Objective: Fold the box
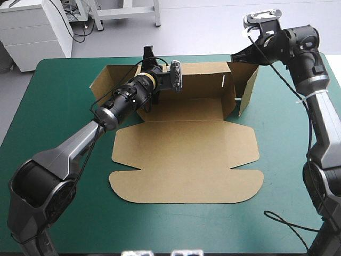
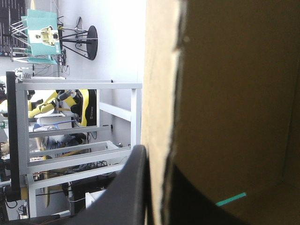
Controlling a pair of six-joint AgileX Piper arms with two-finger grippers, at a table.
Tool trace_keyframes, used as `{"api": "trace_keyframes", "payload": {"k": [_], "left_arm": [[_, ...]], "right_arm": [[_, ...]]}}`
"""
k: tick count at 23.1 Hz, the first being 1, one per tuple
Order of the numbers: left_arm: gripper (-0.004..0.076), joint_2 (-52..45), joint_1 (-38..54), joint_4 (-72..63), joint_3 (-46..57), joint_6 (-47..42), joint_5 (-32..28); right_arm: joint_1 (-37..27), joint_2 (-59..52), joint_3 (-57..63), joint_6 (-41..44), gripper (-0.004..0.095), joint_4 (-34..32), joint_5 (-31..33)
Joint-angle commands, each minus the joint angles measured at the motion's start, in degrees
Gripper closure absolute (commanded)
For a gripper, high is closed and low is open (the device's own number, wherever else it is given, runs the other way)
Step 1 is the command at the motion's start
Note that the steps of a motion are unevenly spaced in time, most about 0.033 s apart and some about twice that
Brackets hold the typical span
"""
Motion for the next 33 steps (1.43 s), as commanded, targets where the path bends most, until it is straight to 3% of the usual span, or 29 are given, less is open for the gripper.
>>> {"api": "trace_keyframes", "payload": {"k": [1,7,9,13,20,26,33], "left_arm": [[0.0731,-3.0,-0.1,-0.9,-1.3,-1.6,0.3],[0.0731,-3.0,-0.1,-1.5,-1.3,-1.6,-0.5],[0.0731,-3.0,-0.1,-1.5,-1.3,-1.6,-0.5],[0.0731,-3.0,-0.1,-1.5,-1.3,-1.6,-0.5],[0.0731,-3.0,-0.1,-1.5,-1.3,-1.6,0.4],[0.0731,-3.0,-0.1,-1.7,-1.3,-1.6,0.6],[0.0731,-3.0,-0.1,-1.7,-1.3,-3.4,1.3]], "right_arm": [[-2.5,-1.0,-1.7,-0.1,0.0927,6.7,-2.5],[-2.7,-0.7,2.1,-3.0,0.0927,9.4,-3.4],[-2.7,-0.7,3.4,-3.0,0.0927,8.8,-1.2],[-2.7,-0.8,4.0,-7.2,0.0927,12.3,9.1],[-2.7,-10.9,15.9,-10.6,0.0927,15.0,10.1],[-2.7,-25.1,34.0,-14.5,0.0926,15.0,6.5],[-2.7,-46.1,52.6,-14.9,0.0926,15.0,-3.3]]}}
